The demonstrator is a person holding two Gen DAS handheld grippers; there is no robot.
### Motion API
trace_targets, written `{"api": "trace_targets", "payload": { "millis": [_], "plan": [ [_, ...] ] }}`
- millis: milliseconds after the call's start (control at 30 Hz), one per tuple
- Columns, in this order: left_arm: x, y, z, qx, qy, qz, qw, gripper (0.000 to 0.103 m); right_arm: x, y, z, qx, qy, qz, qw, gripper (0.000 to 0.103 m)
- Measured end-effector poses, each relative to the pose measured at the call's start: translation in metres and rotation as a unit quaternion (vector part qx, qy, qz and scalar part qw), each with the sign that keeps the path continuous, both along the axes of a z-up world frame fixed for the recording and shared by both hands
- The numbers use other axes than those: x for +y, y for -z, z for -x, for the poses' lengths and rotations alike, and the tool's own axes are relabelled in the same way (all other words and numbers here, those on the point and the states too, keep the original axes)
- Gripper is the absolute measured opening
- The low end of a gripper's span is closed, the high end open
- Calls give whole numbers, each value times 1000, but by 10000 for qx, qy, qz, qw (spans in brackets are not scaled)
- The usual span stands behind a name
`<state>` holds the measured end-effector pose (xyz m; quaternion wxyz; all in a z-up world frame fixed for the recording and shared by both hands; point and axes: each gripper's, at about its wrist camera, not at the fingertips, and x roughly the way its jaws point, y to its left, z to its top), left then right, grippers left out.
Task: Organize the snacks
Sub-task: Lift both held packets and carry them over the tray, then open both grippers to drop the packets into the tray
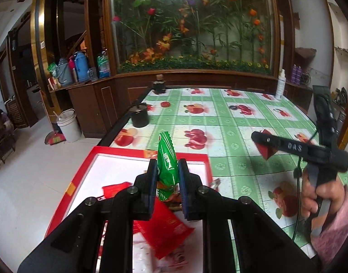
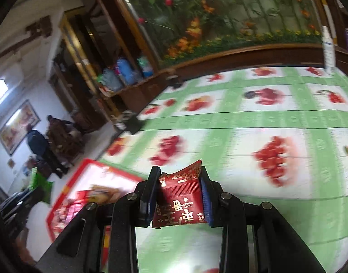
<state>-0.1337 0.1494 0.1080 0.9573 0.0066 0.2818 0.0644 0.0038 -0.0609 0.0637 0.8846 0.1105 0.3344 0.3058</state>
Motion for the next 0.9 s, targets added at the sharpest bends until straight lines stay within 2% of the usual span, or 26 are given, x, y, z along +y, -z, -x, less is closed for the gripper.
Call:
{"api": "trace_targets", "payload": {
  "millis": [133,467,900],
  "plan": [
    [17,2,8,-11,-116,96,9999,15,31,-5,18,-146,-313,-6,9994,33],
    [59,14,23,65,-573,250,9980,15,87,-5,48,62,-909,-560,9943,33],
    [87,27,35,127,-906,220,9956,15,148,9,76,21,-1361,-246,9904,34]
  ]
}}
